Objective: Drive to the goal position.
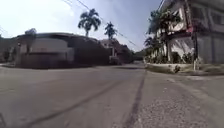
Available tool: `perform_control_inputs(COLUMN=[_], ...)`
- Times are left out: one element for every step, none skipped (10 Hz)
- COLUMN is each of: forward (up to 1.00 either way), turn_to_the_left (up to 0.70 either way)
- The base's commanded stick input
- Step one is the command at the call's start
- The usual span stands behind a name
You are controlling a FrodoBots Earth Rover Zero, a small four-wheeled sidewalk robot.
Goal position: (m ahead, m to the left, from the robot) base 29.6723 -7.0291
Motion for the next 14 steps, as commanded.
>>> perform_control_inputs(forward=[1.00,1.00,1.00,1.00,1.00,1.00,1.00,1.00,1.00,1.00,1.00,1.00,1.00,1.00], turn_to_the_left=[-0.40,-0.16,-0.06,-0.01,0.00,0.00,0.00,0.00,0.00,0.00,0.00,0.00,-0.21,-0.36])
